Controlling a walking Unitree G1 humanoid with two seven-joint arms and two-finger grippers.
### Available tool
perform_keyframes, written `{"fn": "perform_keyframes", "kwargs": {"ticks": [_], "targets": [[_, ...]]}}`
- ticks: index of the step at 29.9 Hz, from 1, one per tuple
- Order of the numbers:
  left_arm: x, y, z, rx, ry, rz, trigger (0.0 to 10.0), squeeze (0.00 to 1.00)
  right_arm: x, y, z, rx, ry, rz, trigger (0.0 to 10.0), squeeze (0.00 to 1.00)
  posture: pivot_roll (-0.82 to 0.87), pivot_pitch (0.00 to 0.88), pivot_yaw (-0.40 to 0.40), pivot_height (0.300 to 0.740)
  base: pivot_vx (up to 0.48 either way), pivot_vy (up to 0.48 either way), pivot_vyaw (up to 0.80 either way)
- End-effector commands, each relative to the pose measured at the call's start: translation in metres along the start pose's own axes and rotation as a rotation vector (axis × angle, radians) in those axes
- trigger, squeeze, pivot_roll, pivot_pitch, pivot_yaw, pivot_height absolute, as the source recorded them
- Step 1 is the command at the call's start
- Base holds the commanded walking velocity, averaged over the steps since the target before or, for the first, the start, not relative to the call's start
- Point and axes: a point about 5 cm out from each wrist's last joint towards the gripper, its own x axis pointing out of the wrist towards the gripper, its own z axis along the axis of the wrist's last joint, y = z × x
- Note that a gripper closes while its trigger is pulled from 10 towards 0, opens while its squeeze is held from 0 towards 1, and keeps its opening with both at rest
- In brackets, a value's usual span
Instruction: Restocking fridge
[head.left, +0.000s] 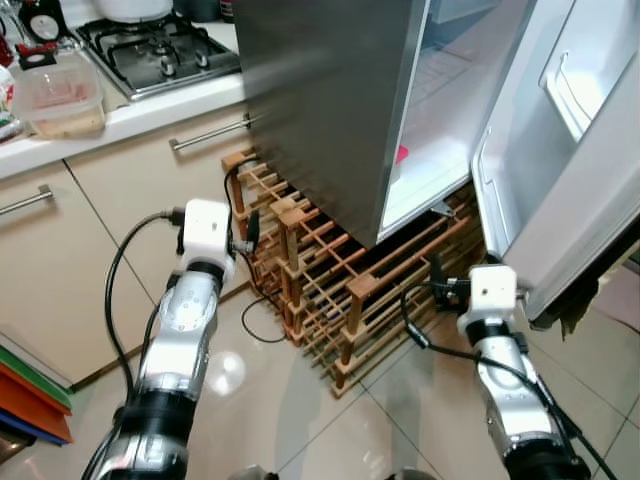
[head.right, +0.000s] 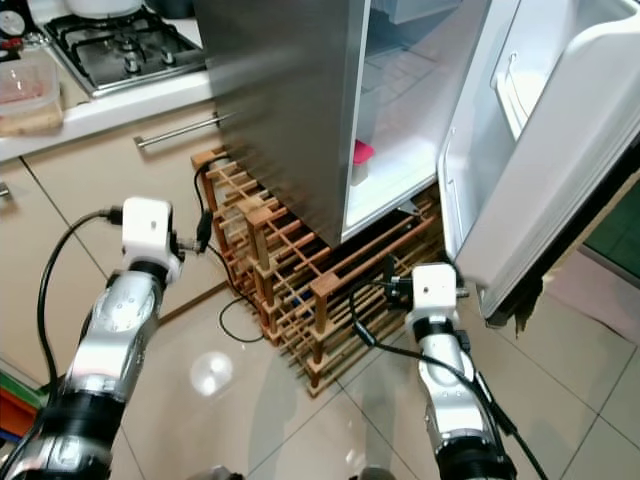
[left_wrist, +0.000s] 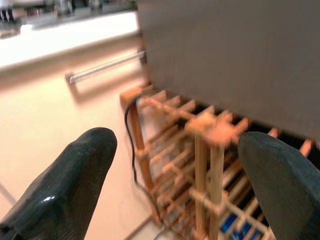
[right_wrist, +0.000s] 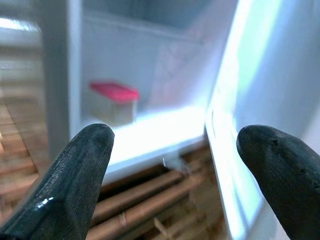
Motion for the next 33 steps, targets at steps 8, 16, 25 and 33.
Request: {"fn": "perform_keyframes", "kwargs": {"ticks": [8, 16, 25, 33], "targets": [[0.007, -0.007, 0.012, 0.053, -0.061, 0.006, 10.0, 0.00, 0.015, 0.005, 0.024, -0.010, -0.056, 0.018, 10.0, 0.00, -0.11, 0.000, 0.026, 0.727, 0.000, 0.000, 0.00], [0.012, -0.007, 0.011, 0.061, -0.055, -0.011, 10.0, 0.00, 0.016, -0.036, 0.026, -0.093, -0.025, -0.109, 10.0, 0.00, -0.13, 0.000, 0.031, 0.727, 0.000, 0.000, 0.00], [0.014, -0.021, 0.012, 0.043, -0.060, -0.049, 10.0, 0.00, -0.005, -0.119, 0.012, -0.368, 0.111, -0.444, 10.0, 0.00, -0.15, 0.000, 0.033, 0.727, 0.000, 0.000, 0.00], [0.018, -0.027, 0.014, 0.028, -0.059, -0.060, 10.0, 0.00, 0.009, -0.062, 0.028, -0.127, 0.003, -0.241, 10.0, 0.00, -0.15, 0.000, 0.028, 0.727, 0.000, 0.000, 0.00]]}}
